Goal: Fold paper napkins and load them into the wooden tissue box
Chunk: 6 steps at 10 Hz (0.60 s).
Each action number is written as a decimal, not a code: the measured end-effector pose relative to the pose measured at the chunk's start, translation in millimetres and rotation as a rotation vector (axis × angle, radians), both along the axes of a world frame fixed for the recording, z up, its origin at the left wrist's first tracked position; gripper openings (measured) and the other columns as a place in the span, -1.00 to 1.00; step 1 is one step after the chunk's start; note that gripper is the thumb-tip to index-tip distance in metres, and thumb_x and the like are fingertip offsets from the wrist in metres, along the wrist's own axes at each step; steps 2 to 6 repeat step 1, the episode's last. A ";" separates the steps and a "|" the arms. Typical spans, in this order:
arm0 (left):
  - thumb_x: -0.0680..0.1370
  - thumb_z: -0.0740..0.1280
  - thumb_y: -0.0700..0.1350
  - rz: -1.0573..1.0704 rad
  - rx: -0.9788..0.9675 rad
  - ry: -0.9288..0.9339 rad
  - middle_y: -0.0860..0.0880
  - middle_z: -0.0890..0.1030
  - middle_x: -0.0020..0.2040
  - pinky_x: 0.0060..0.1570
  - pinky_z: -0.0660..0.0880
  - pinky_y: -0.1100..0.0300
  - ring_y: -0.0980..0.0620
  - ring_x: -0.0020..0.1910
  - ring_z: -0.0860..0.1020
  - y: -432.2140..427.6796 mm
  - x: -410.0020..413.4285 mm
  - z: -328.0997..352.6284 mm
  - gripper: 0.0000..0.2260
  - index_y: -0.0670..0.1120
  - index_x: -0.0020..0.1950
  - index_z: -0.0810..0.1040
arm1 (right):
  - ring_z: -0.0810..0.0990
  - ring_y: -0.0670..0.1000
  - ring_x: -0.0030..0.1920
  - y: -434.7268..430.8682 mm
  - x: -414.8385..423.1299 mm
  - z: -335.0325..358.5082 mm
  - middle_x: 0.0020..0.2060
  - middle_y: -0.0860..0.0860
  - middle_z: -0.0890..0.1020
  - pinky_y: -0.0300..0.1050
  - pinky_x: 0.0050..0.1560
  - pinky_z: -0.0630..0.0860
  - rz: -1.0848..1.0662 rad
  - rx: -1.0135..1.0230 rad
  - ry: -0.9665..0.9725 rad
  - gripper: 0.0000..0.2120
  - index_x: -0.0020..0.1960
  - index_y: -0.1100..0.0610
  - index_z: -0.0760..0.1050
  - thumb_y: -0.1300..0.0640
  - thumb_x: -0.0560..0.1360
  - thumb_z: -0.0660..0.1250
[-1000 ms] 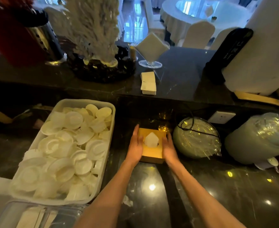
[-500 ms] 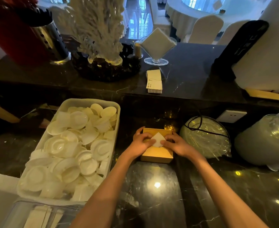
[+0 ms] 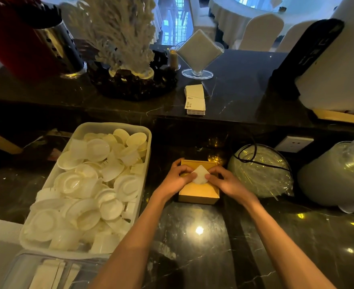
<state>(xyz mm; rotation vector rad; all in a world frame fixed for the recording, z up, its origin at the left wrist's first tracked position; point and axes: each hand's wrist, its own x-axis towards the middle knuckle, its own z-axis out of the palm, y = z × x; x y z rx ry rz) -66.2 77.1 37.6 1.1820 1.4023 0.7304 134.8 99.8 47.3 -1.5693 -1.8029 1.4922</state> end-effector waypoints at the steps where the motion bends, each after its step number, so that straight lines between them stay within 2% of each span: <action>1: 0.57 0.38 -0.04 0.056 0.040 -0.064 -0.01 0.20 0.54 0.42 0.26 0.09 -0.03 0.51 0.23 -6.1 1.4 -4.2 -0.75 0.09 0.23 0.50 | 0.47 -0.12 0.16 -10.5 -3.3 2.3 0.21 -0.11 0.46 -0.37 0.01 0.42 -0.097 -0.073 0.175 -0.69 0.33 0.00 0.42 0.01 0.60 0.23; 6: 0.57 0.38 -0.04 0.056 0.040 -0.064 -0.01 0.20 0.54 0.42 0.26 0.09 -0.03 0.51 0.23 -6.1 1.4 -4.2 -0.75 0.09 0.23 0.50 | 0.47 -0.12 0.16 -10.5 -3.3 2.3 0.21 -0.11 0.46 -0.37 0.01 0.42 -0.097 -0.073 0.175 -0.69 0.33 0.00 0.42 0.01 0.60 0.23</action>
